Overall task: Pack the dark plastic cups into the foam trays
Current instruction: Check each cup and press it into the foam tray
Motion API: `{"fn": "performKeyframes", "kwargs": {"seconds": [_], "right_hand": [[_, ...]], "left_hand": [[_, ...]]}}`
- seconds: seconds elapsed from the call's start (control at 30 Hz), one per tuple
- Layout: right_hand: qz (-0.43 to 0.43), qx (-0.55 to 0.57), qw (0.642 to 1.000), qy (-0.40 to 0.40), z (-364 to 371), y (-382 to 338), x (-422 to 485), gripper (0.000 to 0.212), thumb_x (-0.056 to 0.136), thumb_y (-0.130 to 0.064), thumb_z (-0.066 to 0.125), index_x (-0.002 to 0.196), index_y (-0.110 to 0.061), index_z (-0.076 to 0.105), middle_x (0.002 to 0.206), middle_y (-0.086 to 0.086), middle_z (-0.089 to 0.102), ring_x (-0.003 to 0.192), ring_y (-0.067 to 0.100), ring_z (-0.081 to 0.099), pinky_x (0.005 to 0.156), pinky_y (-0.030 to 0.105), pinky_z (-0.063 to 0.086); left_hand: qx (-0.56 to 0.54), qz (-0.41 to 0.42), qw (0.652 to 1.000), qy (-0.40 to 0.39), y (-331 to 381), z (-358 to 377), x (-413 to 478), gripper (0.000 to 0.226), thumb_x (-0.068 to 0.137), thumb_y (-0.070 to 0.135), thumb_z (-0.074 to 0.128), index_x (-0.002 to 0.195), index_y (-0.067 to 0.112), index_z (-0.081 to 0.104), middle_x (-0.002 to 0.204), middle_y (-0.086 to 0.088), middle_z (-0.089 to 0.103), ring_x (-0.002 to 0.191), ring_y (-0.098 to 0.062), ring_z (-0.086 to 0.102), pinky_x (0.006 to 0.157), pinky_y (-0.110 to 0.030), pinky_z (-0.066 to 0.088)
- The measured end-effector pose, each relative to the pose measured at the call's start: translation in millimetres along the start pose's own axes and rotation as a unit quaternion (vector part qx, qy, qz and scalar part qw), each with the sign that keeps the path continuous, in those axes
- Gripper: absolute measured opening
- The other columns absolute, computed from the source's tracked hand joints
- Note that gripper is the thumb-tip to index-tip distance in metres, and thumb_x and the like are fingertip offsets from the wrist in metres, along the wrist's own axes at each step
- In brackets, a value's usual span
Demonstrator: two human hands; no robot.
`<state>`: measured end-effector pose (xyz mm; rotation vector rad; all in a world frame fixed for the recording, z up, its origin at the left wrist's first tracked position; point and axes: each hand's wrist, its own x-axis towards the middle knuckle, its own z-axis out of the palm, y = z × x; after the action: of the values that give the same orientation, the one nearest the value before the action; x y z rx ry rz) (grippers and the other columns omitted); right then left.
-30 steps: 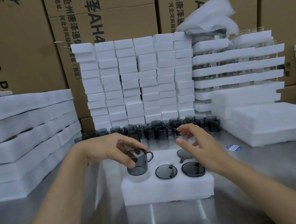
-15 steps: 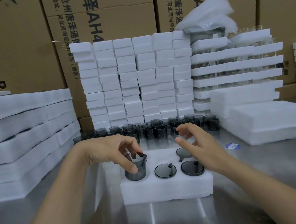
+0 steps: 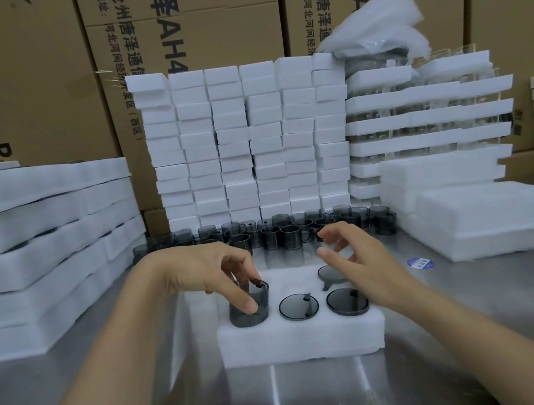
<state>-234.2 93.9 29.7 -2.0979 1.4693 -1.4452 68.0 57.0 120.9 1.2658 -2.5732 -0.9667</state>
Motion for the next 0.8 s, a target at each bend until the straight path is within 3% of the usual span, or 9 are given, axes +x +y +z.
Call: {"fn": "performKeyframes", "kwargs": {"seconds": [0.1, 0.2, 0.33, 0.43, 0.5, 0.67, 0.8], "right_hand": [[0.0, -0.004, 1.0, 0.0, -0.1, 0.3, 0.0, 0.022, 0.103, -0.036, 0.064, 0.125, -0.034, 0.062, 0.118, -0.015, 0.063, 0.112, 0.004, 0.056, 0.09, 0.036, 0.053], [0.002, -0.003, 1.0, -0.001, -0.3, 0.2, 0.3, 0.021, 0.104, -0.035, 0.065, 0.125, -0.034, 0.062, 0.118, -0.014, 0.063, 0.113, 0.004, 0.056, 0.09, 0.036, 0.053], [0.004, -0.005, 1.0, -0.003, -0.2, 0.0, -0.1, 0.021, 0.104, -0.034, 0.064, 0.125, -0.033, 0.062, 0.119, -0.014, 0.063, 0.112, 0.004, 0.056, 0.091, 0.035, 0.053], [0.003, -0.007, 1.0, -0.003, -0.2, -0.4, -0.4, 0.021, 0.104, -0.034, 0.064, 0.125, -0.032, 0.063, 0.119, -0.013, 0.063, 0.112, 0.005, 0.056, 0.091, 0.035, 0.053], [0.003, -0.01, 1.0, -0.004, -0.4, -0.6, -0.3, 0.021, 0.104, -0.035, 0.064, 0.124, -0.032, 0.063, 0.119, -0.013, 0.063, 0.112, 0.004, 0.056, 0.091, 0.035, 0.053], [0.004, -0.018, 1.0, -0.005, -0.6, -0.9, 0.0, 0.017, 0.104, -0.034, 0.064, 0.121, -0.033, 0.064, 0.12, -0.015, 0.063, 0.111, 0.002, 0.056, 0.091, 0.034, 0.053], [0.005, -0.023, 1.0, -0.008, -0.8, -1.0, -0.1, 0.018, 0.104, -0.035, 0.064, 0.121, -0.032, 0.064, 0.119, -0.014, 0.063, 0.111, 0.003, 0.057, 0.091, 0.034, 0.053]], "left_hand": [[0.016, -0.01, 1.0, 0.005, -1.8, -3.4, -4.8, 0.041, 0.071, 0.03, 0.098, 0.105, 0.02, 0.077, 0.105, -0.005, 0.079, 0.089, -0.013, 0.064, 0.087, -0.049, 0.045], [0.025, -0.004, 1.0, -0.016, -2.9, -6.3, -7.5, 0.043, 0.074, 0.023, 0.098, 0.112, 0.021, 0.078, 0.116, -0.004, 0.079, 0.098, -0.017, 0.07, 0.103, -0.061, 0.05], [0.022, 0.007, 0.999, -0.026, -2.4, -3.4, -2.9, 0.046, 0.073, 0.012, 0.1, 0.113, 0.021, 0.078, 0.115, -0.006, 0.077, 0.095, -0.017, 0.068, 0.098, -0.049, 0.055], [0.038, -0.017, 0.999, -0.025, 0.4, 0.4, 1.4, 0.044, 0.067, 0.03, 0.102, 0.105, 0.03, 0.081, 0.108, 0.003, 0.078, 0.083, -0.003, 0.066, 0.081, -0.024, 0.05], [0.057, -0.026, 0.998, -0.017, 4.2, 2.6, 4.2, 0.046, 0.063, 0.04, 0.103, 0.103, 0.032, 0.081, 0.101, 0.008, 0.077, 0.077, 0.002, 0.065, 0.074, -0.015, 0.047], [0.064, -0.019, 0.998, -0.024, 2.6, -1.0, 6.8, 0.033, 0.075, 0.047, 0.097, 0.102, 0.034, 0.083, 0.102, 0.008, 0.078, 0.083, 0.003, 0.067, 0.076, -0.012, 0.048], [0.121, -0.037, 0.991, -0.037, 7.6, 8.1, 16.5, 0.039, 0.066, 0.052, 0.1, 0.097, 0.038, 0.08, 0.095, 0.013, 0.071, 0.083, -0.003, 0.063, 0.08, -0.023, 0.046]]}}
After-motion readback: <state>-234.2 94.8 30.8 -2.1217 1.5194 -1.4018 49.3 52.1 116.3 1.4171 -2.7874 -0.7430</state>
